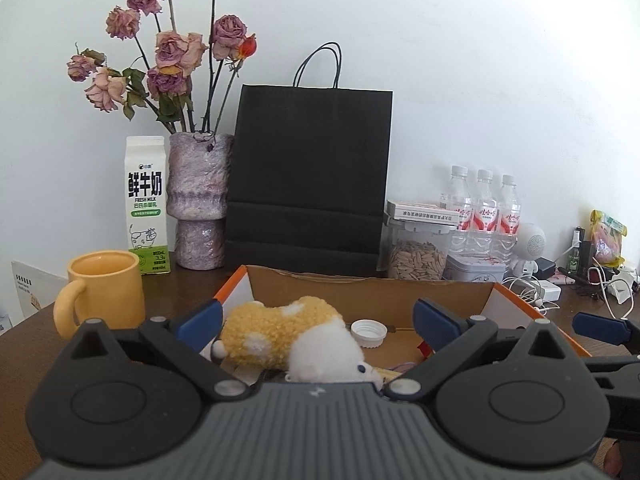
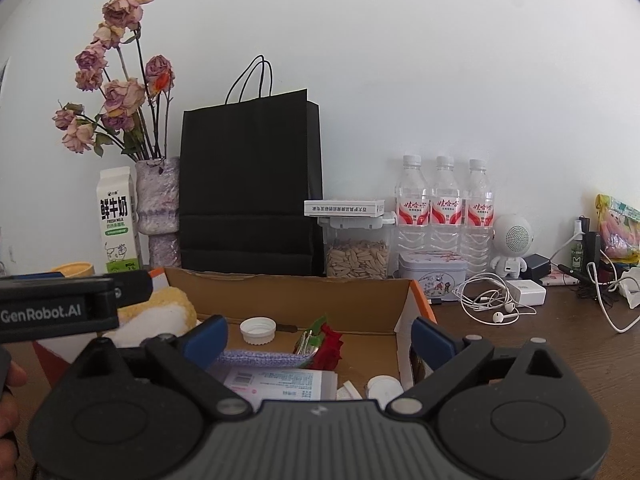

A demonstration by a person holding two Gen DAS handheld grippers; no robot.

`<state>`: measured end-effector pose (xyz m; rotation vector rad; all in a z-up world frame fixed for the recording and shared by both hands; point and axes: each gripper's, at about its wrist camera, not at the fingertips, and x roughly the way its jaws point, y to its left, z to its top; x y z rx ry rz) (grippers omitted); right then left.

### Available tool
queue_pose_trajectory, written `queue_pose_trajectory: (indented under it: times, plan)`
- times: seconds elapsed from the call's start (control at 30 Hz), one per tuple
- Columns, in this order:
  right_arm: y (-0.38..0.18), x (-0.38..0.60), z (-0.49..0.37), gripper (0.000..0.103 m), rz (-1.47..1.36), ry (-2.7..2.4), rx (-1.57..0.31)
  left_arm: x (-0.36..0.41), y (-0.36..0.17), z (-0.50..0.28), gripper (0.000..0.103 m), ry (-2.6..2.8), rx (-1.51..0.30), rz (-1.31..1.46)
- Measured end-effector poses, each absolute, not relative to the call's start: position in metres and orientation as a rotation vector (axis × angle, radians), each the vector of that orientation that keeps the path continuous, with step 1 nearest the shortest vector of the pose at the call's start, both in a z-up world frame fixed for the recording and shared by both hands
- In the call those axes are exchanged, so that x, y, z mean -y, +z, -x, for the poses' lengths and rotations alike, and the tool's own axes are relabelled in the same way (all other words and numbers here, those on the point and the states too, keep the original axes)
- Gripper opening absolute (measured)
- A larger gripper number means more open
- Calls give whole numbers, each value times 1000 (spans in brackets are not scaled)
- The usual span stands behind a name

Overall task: Organize objects
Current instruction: 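Open both grippers over the box and withdraw them to the table, then grasp the dark blue pouch with the right gripper and lift it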

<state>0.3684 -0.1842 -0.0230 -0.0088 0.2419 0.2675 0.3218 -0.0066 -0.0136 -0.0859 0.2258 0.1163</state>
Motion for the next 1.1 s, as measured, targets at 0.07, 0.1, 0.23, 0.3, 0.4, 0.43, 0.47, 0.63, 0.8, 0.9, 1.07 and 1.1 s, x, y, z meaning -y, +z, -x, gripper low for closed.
queue_pose_trajectory:
  times: [0.07,0.1,0.23,0.3,0.4,0.43,0.47,0.63,0.8,0.9,1.07,1.1]
  plan:
    - [-23,185,-360,99,15,270,-229,2,-15,-314,103,127,-225,88]
    - [-23,186,-356,99,18,269,-222,0,-15,-309,103,127,-223,87]
    - [-23,187,-337,103,35,273,-210,-2,-19,-292,103,112,-224,65]
    - [-24,188,-329,103,41,275,-213,-3,-22,-282,103,103,-240,56]
    - [-26,189,-318,103,44,279,-237,-7,-27,-271,103,100,-283,61]
    - [-28,189,-314,103,46,281,-249,-9,-29,-268,103,99,-299,66]
    - [-29,188,-310,103,48,281,-258,-11,-31,-264,103,94,-321,74]
    - [-36,185,-289,103,70,283,-299,-21,-39,-246,103,85,-390,108]
    - [-39,186,-270,103,66,295,-332,-31,-43,-229,103,111,-412,129]
    - [-40,188,-262,103,49,314,-376,-36,-45,-222,103,117,-435,141]
    - [-41,184,-245,103,50,316,-408,-37,-45,-211,103,107,-440,131]
    - [-41,182,-242,103,52,314,-415,-36,-45,-210,103,106,-440,126]
